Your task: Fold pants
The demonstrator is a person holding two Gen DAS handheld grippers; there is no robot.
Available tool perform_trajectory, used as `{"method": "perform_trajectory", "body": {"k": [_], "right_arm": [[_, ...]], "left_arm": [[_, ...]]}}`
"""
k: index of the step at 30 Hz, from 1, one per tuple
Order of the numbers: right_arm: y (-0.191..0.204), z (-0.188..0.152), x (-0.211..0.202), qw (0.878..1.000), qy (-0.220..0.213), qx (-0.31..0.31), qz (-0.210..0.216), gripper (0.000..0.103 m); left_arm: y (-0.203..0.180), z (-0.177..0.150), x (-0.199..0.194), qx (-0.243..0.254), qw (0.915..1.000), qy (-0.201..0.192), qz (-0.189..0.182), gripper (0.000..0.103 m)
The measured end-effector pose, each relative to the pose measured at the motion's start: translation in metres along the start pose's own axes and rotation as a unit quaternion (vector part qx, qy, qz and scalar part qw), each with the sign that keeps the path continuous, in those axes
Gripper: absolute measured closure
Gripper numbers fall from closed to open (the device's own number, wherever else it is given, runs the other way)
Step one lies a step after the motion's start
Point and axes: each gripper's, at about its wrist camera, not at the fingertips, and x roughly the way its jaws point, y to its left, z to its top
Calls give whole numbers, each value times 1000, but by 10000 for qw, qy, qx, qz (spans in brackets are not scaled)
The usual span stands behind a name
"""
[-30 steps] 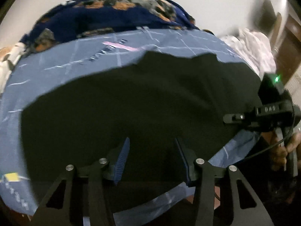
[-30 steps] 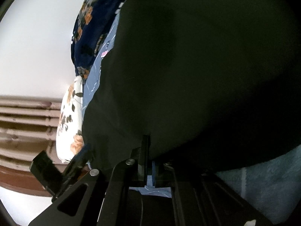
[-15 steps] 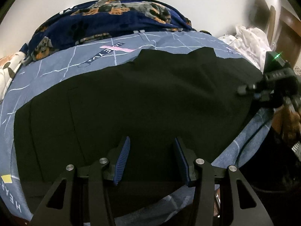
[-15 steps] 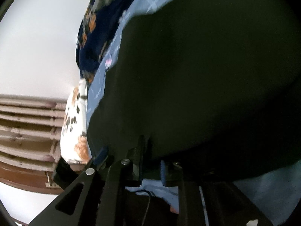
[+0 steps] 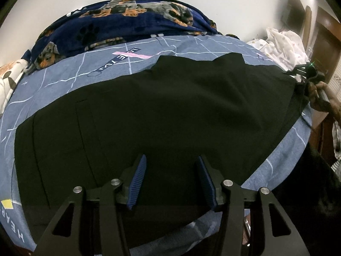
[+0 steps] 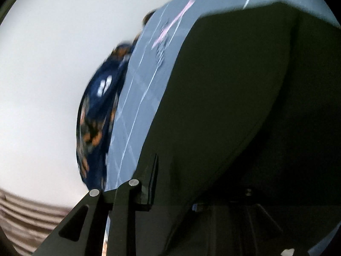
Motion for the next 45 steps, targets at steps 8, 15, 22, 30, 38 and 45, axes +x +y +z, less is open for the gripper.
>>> {"method": "perform_trajectory", "body": {"k": [8,15,22,30,38,45], "right_arm": [[-8,25,-43,9989,-445,4,152,99],[-34,-2,-85,9985,-535,-57,60,100],[-77,-8,-90,9977,-459,464,189,101],[-91,-4,-101,9942,-369,894,468,95],[-88,-17,-116,9982,-357,478,112,100],[-87,-18,-121,9986,-382,361,-72,102]], "left_arm": [[-2,3,2,54,10000,41,24,48],[-1,5,2,29,9999,95,-110,45],[-2,5,2,192,9996,132,-166,43],[-3,6,3,241,9995,142,-168,40],[-6,5,3,319,9993,146,-162,37],[-2,6,2,354,9988,191,-264,37]]}}
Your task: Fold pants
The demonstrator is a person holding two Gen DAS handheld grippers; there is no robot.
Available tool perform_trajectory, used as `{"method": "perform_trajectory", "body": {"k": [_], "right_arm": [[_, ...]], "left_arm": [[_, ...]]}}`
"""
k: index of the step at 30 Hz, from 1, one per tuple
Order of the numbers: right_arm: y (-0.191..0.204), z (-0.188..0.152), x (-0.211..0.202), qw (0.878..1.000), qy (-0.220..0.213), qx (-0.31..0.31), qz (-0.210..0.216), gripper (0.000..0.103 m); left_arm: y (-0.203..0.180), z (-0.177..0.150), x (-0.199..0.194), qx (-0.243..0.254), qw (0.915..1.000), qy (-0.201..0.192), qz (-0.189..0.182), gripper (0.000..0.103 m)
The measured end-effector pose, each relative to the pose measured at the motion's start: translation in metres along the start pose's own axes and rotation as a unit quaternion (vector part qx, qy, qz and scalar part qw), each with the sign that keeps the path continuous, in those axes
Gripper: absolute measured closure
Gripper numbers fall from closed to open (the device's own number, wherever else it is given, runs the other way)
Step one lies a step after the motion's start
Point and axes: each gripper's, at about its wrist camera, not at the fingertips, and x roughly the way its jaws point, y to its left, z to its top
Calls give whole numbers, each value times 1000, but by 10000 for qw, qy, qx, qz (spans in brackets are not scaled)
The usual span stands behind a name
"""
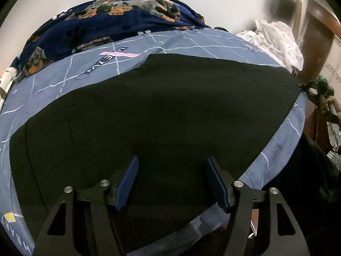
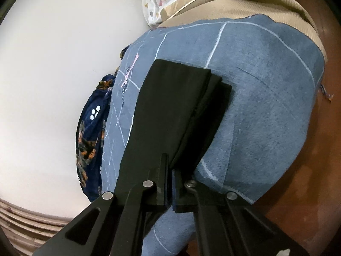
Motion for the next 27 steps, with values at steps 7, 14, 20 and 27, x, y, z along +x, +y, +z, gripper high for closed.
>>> {"method": "perform_trajectory", "body": {"k": [7,14,20,27], "right_arm": [[-8,1,0,9997,32,227,110,103],[-6,-2,-25,9991,-301,262,138,86],[-5,-9,-46,9959,-428,317,730,72],[43,-69,-6,9880,616,-256,1394,71]], "left_arm": [[0,0,-1,1,10000,2,-15,36],[-2,1,-2,35,10000,-7,64,35],[-2,7,-10,-189,9998,-35,72,35],[10,20,-36,-633,9971,-405,147,35]]}}
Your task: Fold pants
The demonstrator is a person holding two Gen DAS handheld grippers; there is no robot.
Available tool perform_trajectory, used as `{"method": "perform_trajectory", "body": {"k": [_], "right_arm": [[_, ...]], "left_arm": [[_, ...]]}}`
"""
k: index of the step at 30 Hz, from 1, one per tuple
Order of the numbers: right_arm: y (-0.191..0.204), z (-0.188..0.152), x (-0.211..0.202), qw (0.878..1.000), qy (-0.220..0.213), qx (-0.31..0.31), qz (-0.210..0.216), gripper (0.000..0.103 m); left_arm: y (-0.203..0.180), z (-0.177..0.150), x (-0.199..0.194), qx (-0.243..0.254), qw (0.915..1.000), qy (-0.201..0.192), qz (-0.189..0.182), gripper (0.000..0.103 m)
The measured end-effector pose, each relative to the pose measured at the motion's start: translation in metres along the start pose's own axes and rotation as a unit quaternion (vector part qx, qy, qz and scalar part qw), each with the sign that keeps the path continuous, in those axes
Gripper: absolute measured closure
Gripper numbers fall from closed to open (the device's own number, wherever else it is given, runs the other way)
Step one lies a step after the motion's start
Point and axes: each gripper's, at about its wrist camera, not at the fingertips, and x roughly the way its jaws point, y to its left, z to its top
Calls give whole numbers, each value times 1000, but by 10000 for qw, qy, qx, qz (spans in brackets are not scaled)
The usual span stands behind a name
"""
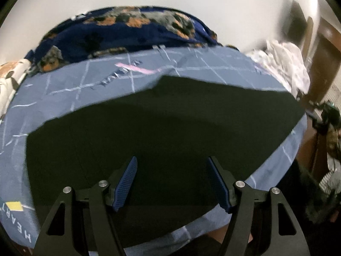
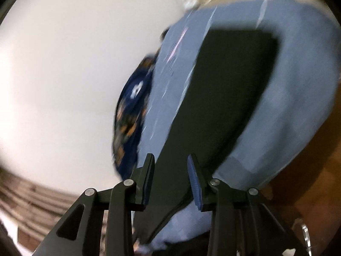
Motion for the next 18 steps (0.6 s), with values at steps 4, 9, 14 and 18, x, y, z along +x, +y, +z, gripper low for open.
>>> {"method": "perform_trajectory", "body": {"k": [4,9,14,18], "right_arm": [[27,-57,72,9888,1426,36,438,71],[41,-121,143,9672,2492,412,269,71],[37,-142,171,9633,2656,359,-132,71],[34,-143,179,9647,2583,301,-421,70]], "left_arm": [[6,8,-11,-112,9995,-140,244,30],[20,3,-16,-272,9982,-280,449,30],[20,-1,-12,-71,9975,-273,641,30],[19,-1,-10,-81,9984,-236,504,30]]}}
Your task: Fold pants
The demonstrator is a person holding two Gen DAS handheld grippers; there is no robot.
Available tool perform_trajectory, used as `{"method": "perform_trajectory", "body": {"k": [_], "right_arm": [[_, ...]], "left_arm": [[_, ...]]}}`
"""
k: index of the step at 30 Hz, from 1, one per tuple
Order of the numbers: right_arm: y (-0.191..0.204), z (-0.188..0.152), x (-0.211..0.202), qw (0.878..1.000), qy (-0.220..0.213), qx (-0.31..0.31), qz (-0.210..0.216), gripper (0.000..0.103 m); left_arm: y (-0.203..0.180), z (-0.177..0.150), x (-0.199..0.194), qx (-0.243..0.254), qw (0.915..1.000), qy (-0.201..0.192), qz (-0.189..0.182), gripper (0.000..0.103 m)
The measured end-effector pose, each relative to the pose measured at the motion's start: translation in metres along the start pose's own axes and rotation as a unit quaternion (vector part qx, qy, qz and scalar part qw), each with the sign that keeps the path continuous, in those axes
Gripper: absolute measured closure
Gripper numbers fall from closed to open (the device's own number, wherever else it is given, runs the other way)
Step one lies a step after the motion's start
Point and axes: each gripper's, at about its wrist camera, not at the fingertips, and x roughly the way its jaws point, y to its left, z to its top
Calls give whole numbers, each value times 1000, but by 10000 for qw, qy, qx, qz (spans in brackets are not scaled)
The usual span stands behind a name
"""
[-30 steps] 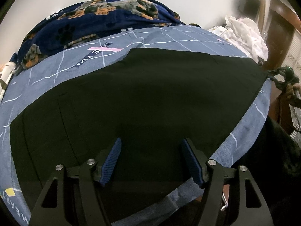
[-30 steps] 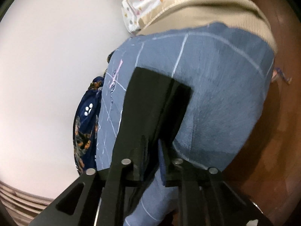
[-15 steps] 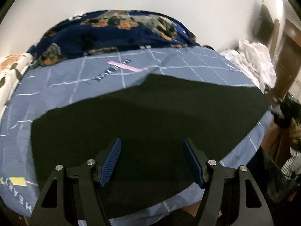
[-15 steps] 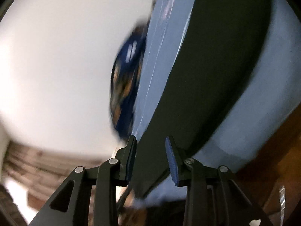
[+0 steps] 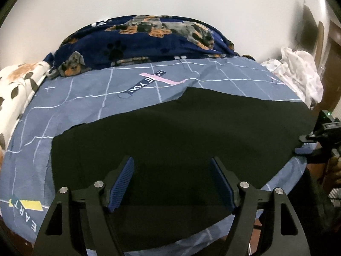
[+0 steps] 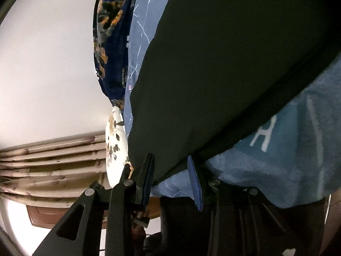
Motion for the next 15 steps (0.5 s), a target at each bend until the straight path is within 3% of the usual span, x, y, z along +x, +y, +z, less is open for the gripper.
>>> {"method": "perform_trajectory", "body": {"k": [8,9,10,11,15], "right_arm": [[-1,-3,9,9992,-306,172,-176,70],[0,-4,8,9990,-367,135,-218,75],[2,-5,10,9987,-407,91,-288,89],[3,-5,11,9983,-444,63,-374,96],[-3,-8,11,9974,-516,71,-508,99]], "left_arm": [[0,0,2,-124,9998,68,-125,27],[-1,-1,3,-110,9998,87,-114,27],[-1,-1,4,-95,9999,95,-102,27],[-2,-2,4,-71,9999,108,-81,27],[-2,-3,5,-38,9999,133,-25,27]]}}
